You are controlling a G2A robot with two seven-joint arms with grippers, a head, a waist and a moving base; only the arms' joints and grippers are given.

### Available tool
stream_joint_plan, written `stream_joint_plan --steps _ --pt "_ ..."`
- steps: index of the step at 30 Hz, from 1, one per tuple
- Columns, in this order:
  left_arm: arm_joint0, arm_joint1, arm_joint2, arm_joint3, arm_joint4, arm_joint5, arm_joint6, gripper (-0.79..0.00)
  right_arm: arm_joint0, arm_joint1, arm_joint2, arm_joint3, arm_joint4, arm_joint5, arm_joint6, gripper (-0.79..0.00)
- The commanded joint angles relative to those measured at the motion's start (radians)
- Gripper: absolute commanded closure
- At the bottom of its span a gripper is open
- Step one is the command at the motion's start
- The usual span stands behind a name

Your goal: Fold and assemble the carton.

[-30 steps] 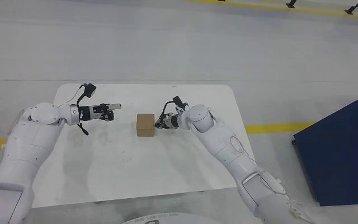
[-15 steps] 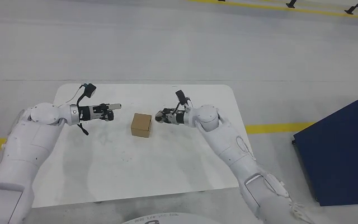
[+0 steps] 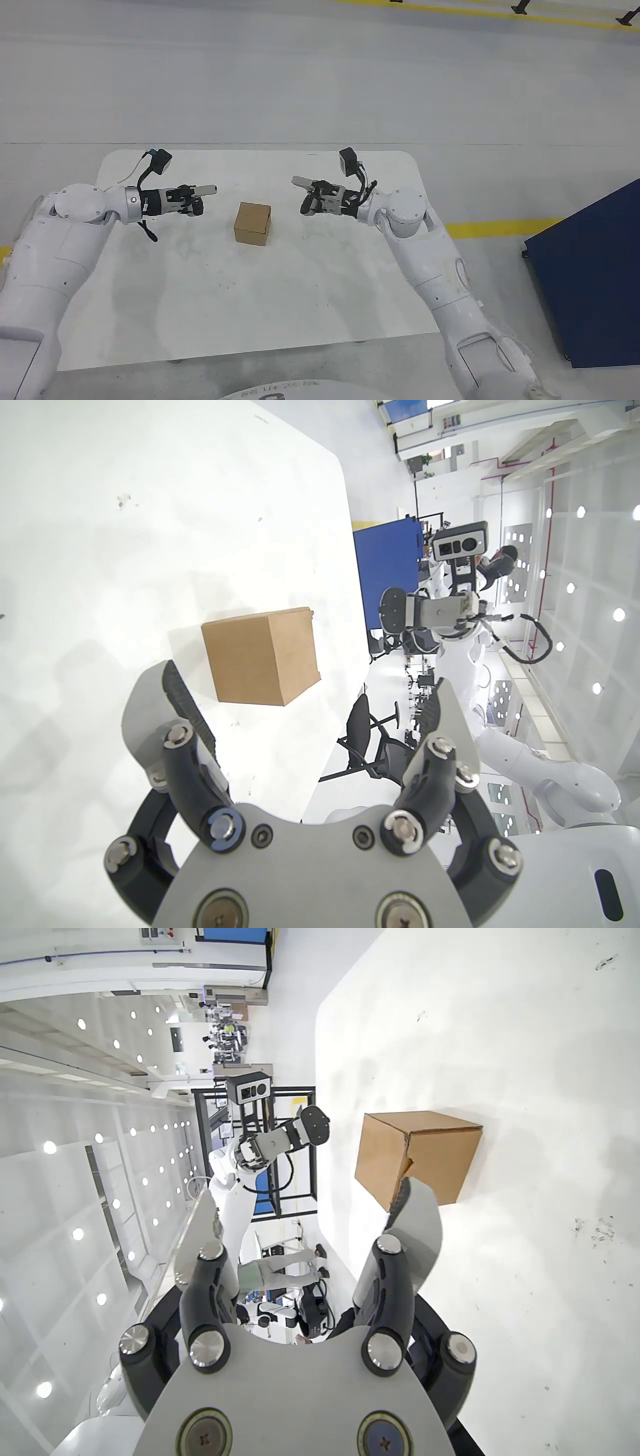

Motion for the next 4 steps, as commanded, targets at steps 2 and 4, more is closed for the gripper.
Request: stream_joint_plan --steps 2,4 --pt "0.000 0.000 0.000 0.000 0.000 0.000 0.000 -0.784 0.000 0.000 0.000 0.000 0.000 0.000 0.000 -0.721" --pt "0.000 0.000 0.000 0.000 0.000 0.000 0.000 -0.784 0.000 0.000 0.000 0.000 0.000 0.000 0.000 -0.757"
